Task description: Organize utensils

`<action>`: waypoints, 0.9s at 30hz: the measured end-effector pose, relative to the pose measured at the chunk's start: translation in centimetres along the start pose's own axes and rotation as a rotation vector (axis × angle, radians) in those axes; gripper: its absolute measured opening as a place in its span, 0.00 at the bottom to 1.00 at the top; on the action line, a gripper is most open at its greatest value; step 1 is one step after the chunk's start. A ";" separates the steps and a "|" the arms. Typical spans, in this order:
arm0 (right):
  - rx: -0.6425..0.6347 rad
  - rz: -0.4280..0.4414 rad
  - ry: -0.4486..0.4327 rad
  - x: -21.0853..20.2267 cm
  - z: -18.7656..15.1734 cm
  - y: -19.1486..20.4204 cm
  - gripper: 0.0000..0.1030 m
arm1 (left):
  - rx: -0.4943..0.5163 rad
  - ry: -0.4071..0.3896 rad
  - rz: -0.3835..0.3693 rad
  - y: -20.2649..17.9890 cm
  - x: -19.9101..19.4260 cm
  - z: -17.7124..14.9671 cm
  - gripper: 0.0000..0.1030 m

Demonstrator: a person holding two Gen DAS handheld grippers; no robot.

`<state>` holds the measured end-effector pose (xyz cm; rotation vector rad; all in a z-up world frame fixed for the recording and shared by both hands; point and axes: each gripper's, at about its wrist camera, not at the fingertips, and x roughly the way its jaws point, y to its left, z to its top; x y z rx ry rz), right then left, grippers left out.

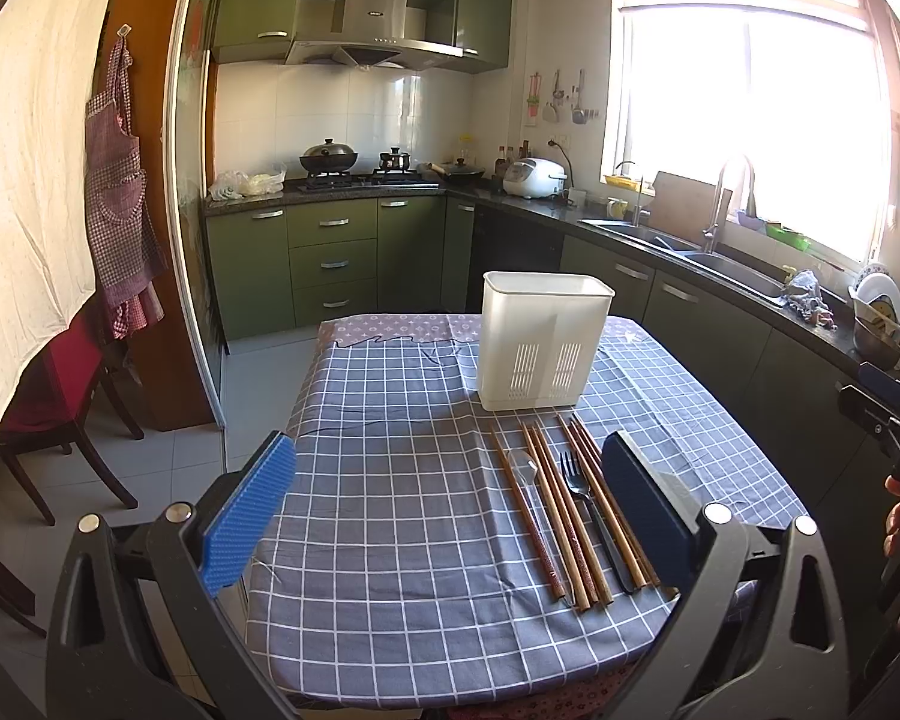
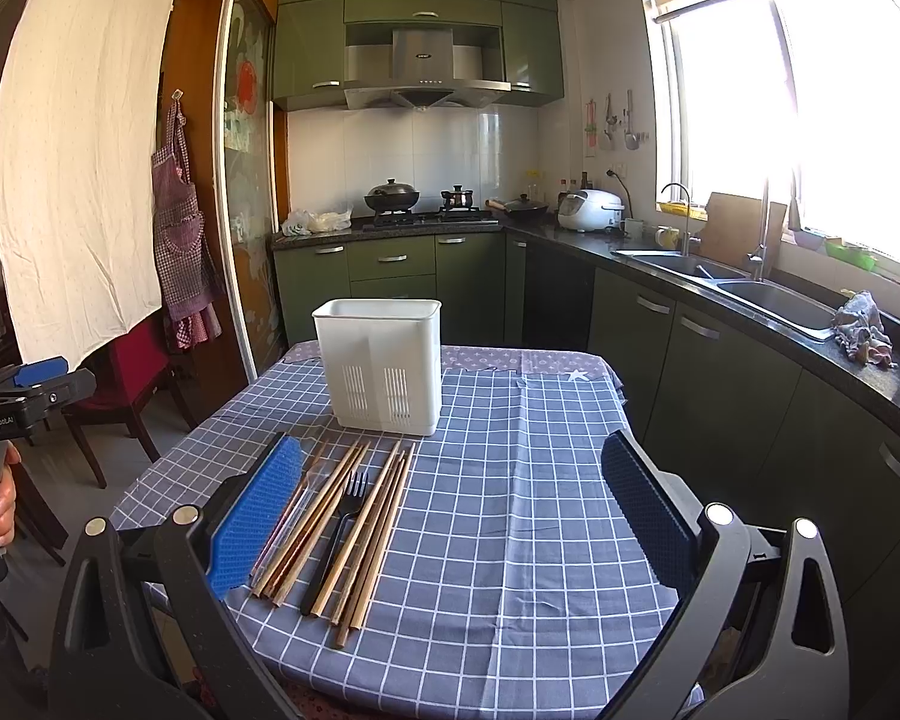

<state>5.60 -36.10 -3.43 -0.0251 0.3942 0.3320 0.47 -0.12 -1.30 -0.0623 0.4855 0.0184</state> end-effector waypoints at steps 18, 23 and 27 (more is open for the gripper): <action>-0.002 -0.001 0.009 0.4 0.0 0.2 0.96 | 0.002 0.003 -0.001 0.0 0.1 -0.2 0.94; -0.002 -0.001 0.009 0.5 0.0 0.2 0.96 | 0.002 0.003 0.000 0.0 0.1 -0.1 0.94; -0.001 -0.002 0.011 0.5 0.0 0.3 0.96 | 0.002 0.004 -0.001 0.0 0.1 -0.1 0.94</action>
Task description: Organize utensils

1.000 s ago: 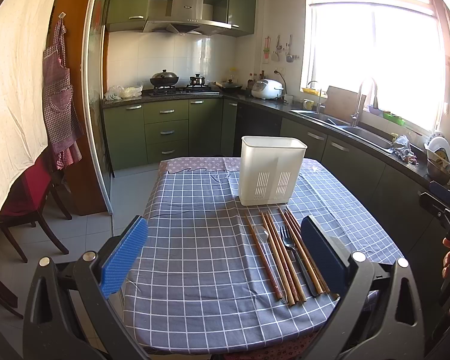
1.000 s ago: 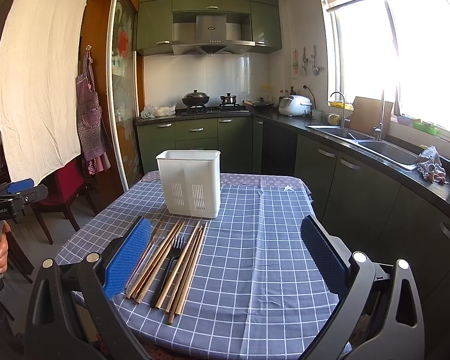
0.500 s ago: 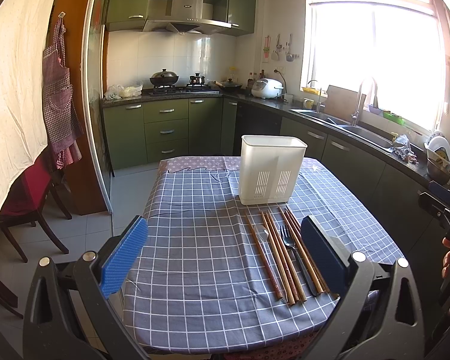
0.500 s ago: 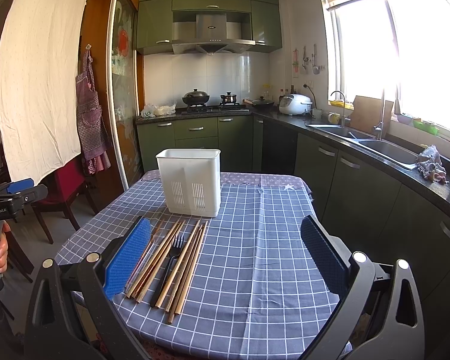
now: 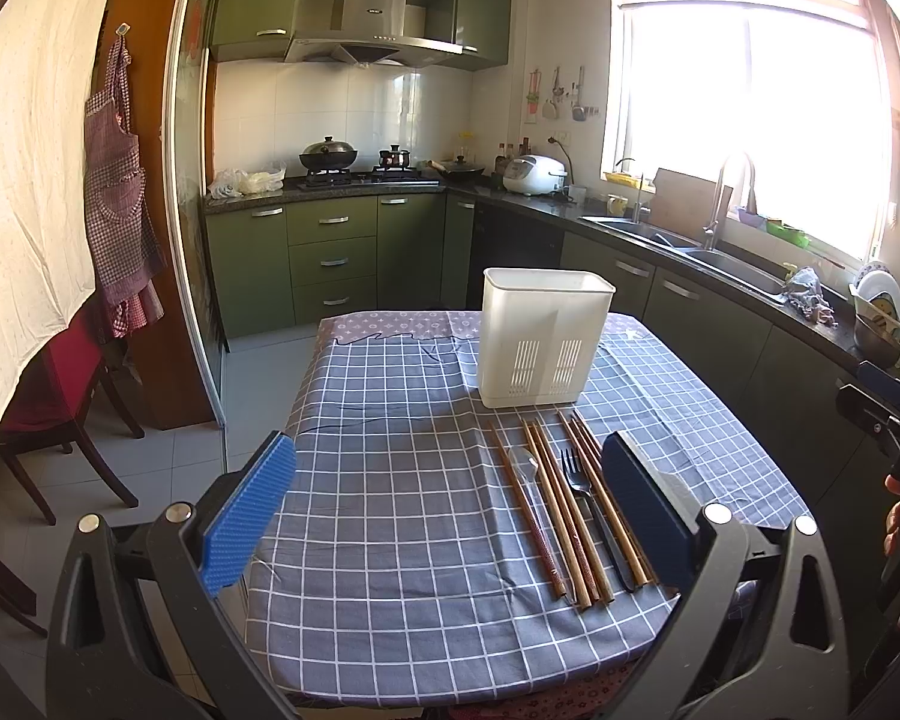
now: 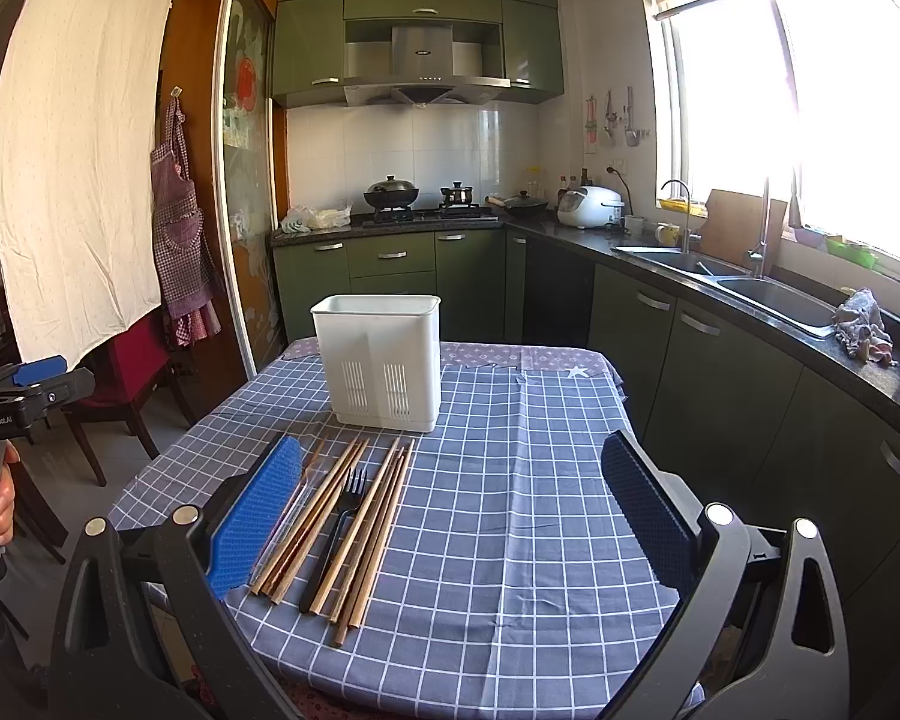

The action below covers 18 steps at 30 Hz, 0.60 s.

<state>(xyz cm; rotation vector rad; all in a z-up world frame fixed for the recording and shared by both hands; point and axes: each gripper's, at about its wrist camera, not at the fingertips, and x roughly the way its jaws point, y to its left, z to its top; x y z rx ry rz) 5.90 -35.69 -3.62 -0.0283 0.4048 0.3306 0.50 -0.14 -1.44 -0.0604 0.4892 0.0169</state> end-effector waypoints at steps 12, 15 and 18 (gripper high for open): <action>0.009 0.004 0.022 1.0 0.0 0.0 0.96 | -0.001 0.016 -0.002 0.0 0.7 -0.5 0.94; 0.011 0.001 0.042 2.0 0.1 0.0 0.96 | -0.003 0.055 -0.008 0.0 2.2 -0.5 0.94; -0.026 -0.009 0.094 3.9 0.4 0.1 0.96 | -0.005 0.122 -0.022 -0.1 4.7 -0.1 0.94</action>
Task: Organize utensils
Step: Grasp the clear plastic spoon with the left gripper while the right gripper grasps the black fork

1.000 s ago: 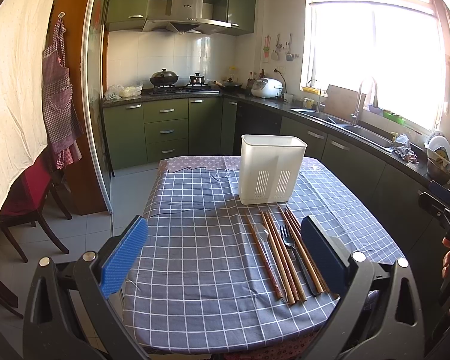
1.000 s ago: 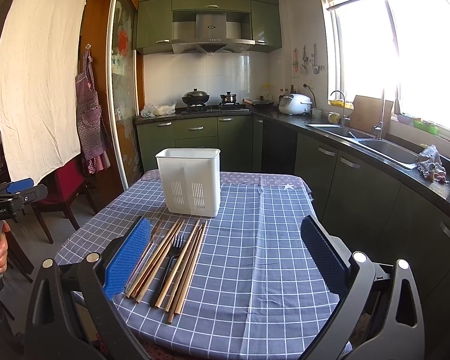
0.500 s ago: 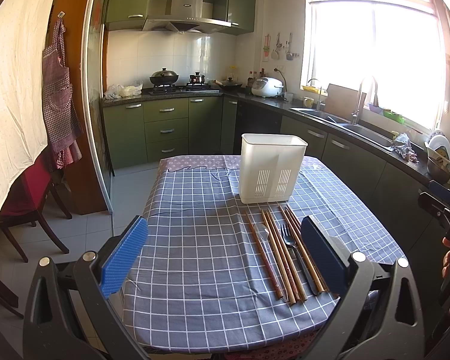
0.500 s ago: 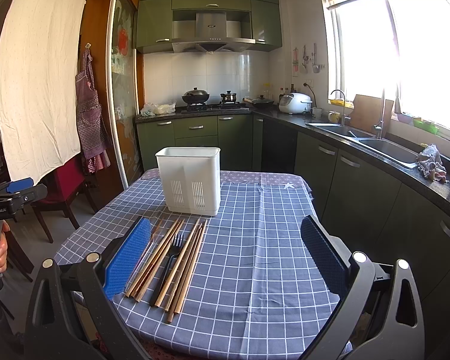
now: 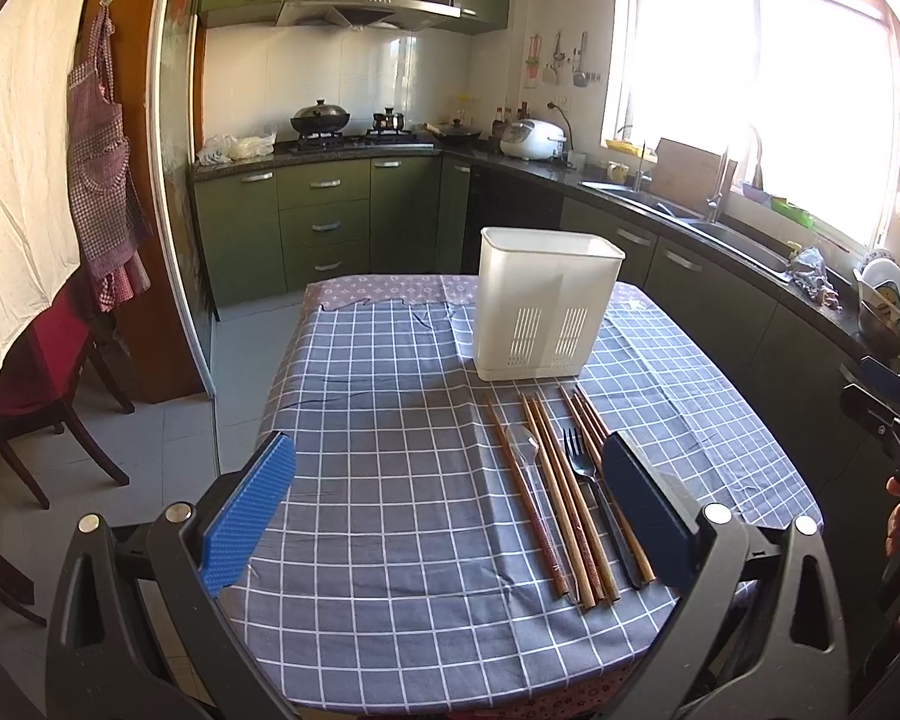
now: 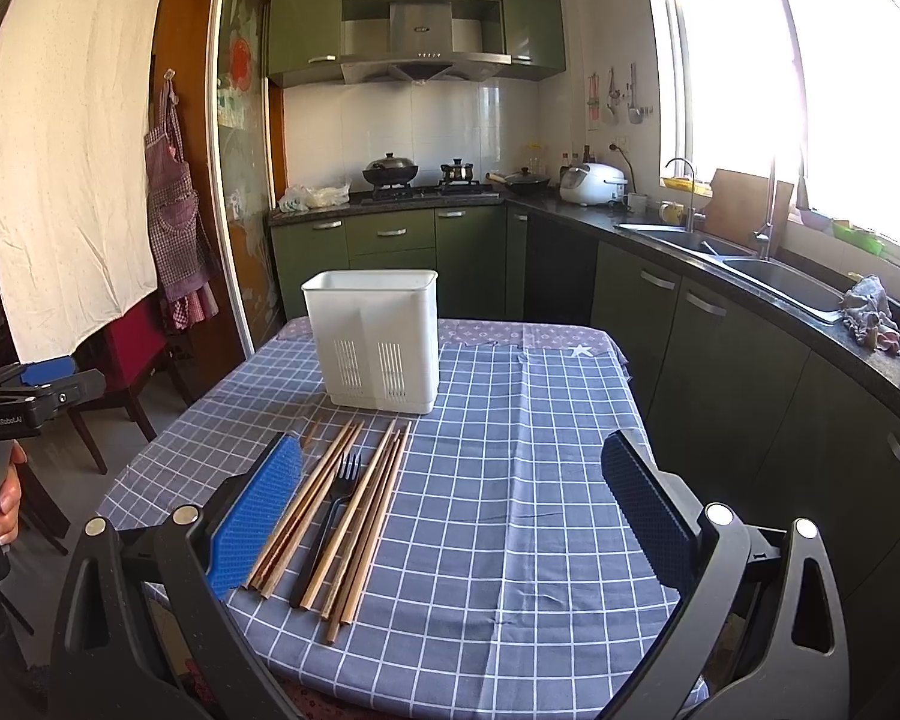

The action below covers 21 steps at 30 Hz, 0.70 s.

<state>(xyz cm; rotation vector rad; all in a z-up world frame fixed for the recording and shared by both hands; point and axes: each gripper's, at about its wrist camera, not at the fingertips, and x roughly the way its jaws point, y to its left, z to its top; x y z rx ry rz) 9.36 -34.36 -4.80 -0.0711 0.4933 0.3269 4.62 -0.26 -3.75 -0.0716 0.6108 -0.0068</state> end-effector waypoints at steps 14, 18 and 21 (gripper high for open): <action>0.031 0.023 0.307 12.4 1.4 -2.3 0.95 | 0.073 0.444 -0.058 -4.3 14.4 1.0 0.94; 0.054 0.041 0.341 14.2 1.1 -2.9 0.86 | 0.074 0.536 -0.070 -5.6 17.0 0.7 0.85; 0.068 0.053 0.364 15.2 0.8 -3.3 0.83 | 0.054 0.589 -0.090 -6.3 18.3 0.4 0.67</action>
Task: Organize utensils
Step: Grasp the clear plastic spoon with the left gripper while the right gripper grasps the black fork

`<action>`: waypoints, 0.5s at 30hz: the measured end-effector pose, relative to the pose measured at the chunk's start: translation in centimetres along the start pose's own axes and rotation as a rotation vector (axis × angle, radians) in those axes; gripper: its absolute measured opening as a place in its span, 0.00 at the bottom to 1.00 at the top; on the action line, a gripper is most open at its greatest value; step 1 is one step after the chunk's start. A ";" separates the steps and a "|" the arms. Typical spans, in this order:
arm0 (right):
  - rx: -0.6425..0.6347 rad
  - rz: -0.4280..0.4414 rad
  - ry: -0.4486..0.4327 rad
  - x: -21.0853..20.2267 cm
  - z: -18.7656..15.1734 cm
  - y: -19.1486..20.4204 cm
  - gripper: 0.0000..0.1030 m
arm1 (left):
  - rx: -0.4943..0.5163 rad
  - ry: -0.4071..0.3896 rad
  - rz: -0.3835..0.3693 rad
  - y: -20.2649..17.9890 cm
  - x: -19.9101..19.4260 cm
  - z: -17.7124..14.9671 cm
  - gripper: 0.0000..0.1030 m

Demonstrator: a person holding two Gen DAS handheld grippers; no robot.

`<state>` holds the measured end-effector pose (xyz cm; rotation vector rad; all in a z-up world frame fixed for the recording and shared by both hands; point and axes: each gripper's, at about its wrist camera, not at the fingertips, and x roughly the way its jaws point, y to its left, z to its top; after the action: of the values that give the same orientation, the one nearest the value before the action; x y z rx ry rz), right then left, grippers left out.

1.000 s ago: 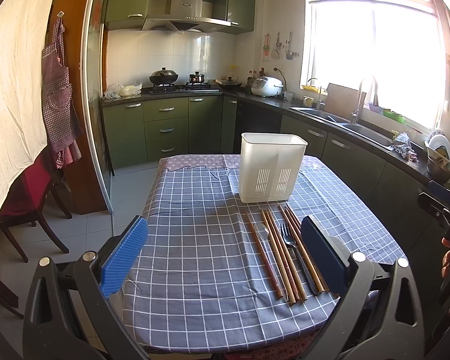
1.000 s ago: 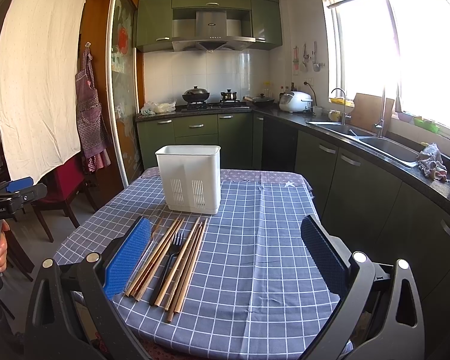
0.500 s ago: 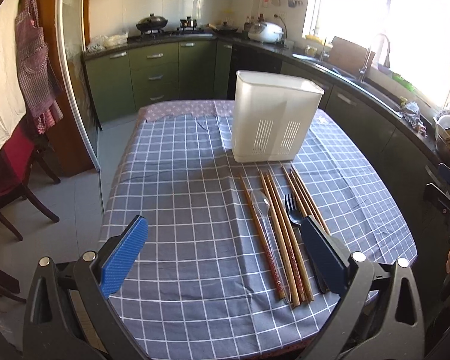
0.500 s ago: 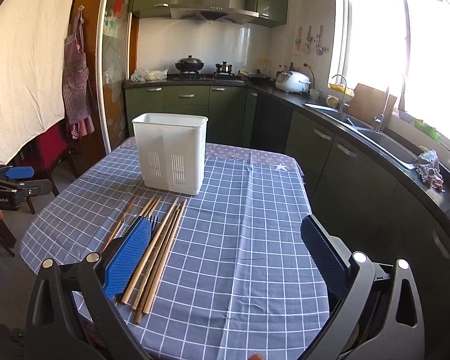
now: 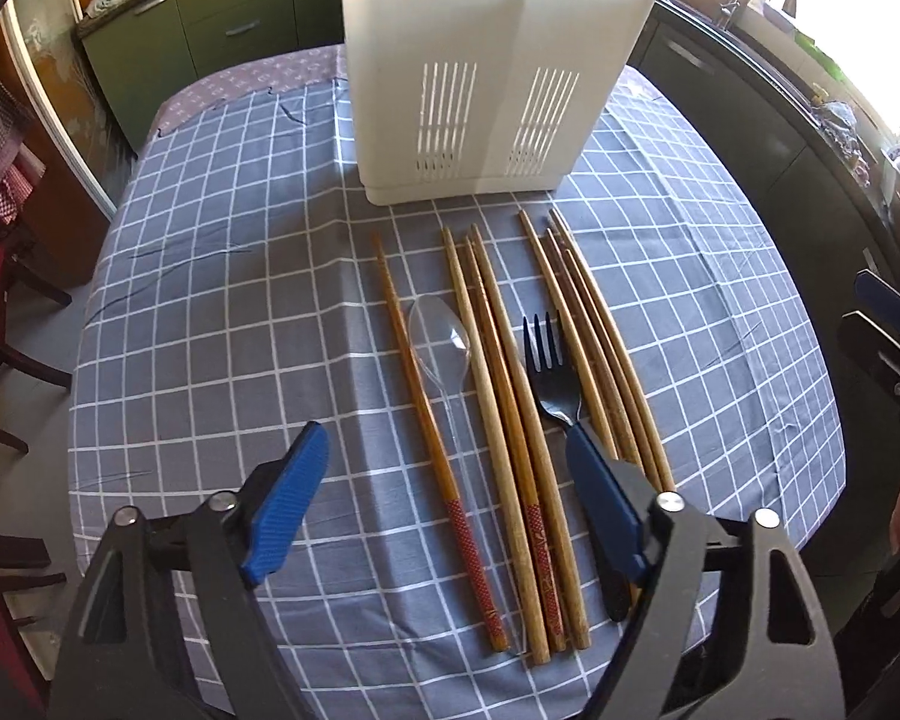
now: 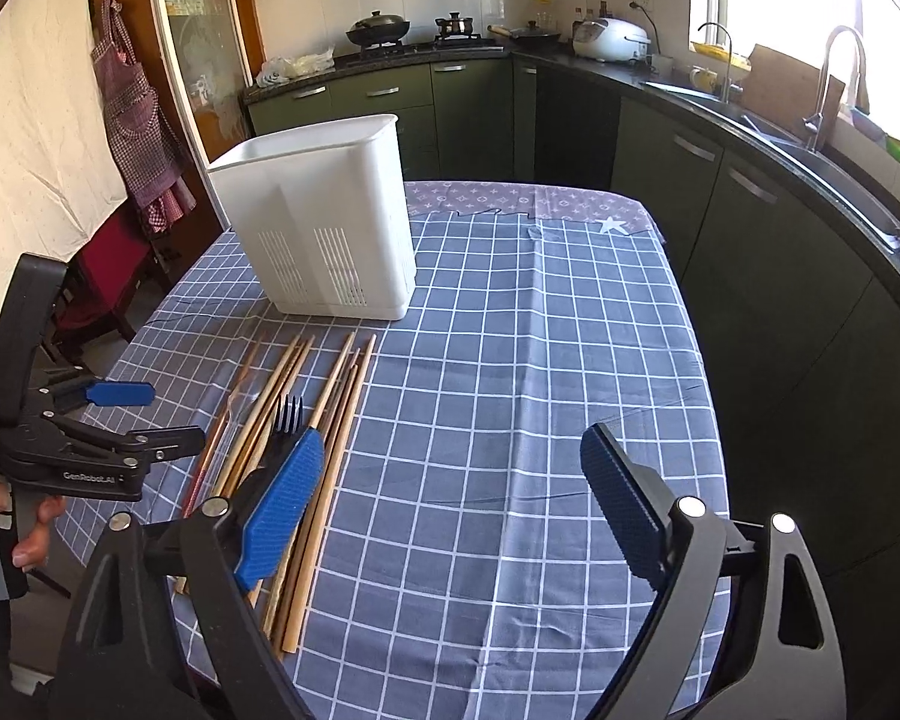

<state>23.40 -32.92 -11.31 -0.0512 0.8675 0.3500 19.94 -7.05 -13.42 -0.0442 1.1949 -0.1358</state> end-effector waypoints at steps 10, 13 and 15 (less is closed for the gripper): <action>-0.011 -0.016 0.003 0.4 -0.5 -0.2 0.55 | -0.028 0.083 -0.010 -1.2 2.7 1.3 0.27; -0.021 -0.025 0.007 0.6 -0.7 -0.1 0.42 | -0.032 0.092 -0.002 -1.3 3.3 1.7 0.22; -0.025 -0.023 0.013 0.8 -0.9 -0.1 0.42 | -0.032 0.093 0.015 -1.5 3.7 2.1 0.22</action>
<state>23.25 -32.95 -12.46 -0.0862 0.8745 0.3396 23.11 -9.08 -15.93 -0.0573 1.2904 -0.1064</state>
